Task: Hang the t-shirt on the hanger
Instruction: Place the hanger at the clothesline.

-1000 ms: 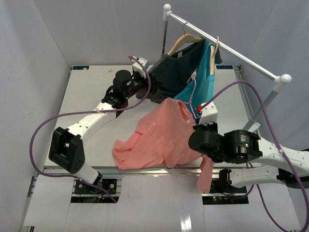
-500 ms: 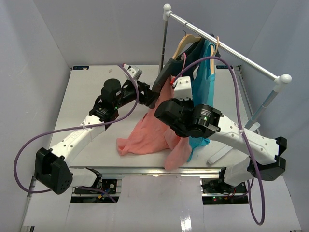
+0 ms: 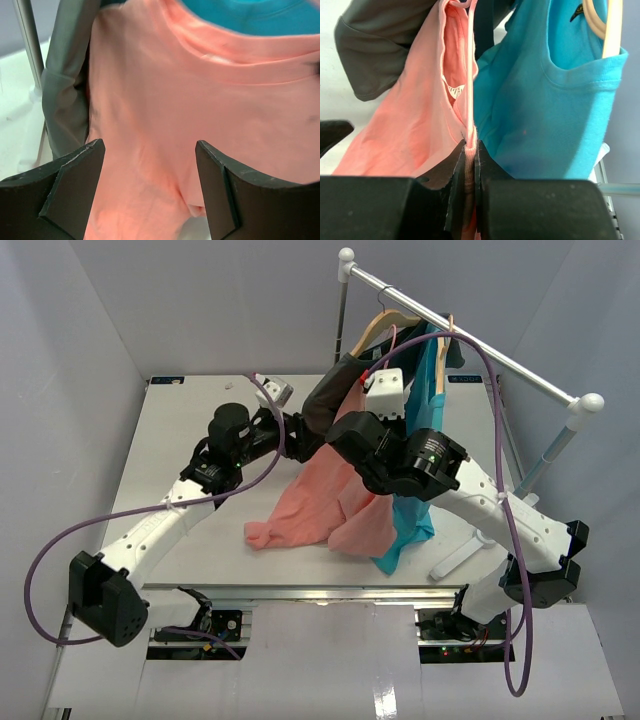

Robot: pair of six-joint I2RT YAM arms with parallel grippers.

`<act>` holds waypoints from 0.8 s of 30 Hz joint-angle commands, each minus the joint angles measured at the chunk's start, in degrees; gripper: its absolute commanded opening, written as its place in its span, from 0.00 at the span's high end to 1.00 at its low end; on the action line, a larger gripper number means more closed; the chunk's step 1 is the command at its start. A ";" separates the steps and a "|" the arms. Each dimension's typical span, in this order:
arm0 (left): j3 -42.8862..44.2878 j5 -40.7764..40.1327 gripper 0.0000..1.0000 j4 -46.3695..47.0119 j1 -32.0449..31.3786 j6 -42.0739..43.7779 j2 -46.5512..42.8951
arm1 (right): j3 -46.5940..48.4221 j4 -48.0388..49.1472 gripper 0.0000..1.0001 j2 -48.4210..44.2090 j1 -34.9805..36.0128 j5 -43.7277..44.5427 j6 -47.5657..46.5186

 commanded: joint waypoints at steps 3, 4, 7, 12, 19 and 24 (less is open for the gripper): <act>2.11 -1.05 0.16 0.70 -0.08 -1.28 3.54 | -1.18 -4.77 0.92 -3.01 -0.77 1.03 2.22; 2.28 -1.18 0.16 0.83 -0.08 -1.30 3.91 | -1.44 -5.27 0.92 -3.50 -0.76 0.97 2.41; 3.16 -2.71 0.16 0.89 0.01 -0.89 5.72 | -2.20 -7.12 0.92 -4.77 -0.84 2.01 4.09; 5.04 -3.07 0.16 1.11 0.01 -0.82 8.26 | -5.93 -7.27 0.92 -9.20 -1.03 3.80 5.34; 8.94 -4.62 0.16 -0.09 0.01 0.74 10.84 | -8.26 -6.93 0.92 -15.07 -1.13 3.21 4.72; 12.77 -5.78 0.16 -2.45 0.01 2.06 14.50 | -9.91 -6.84 0.92 -17.10 -1.64 4.95 3.35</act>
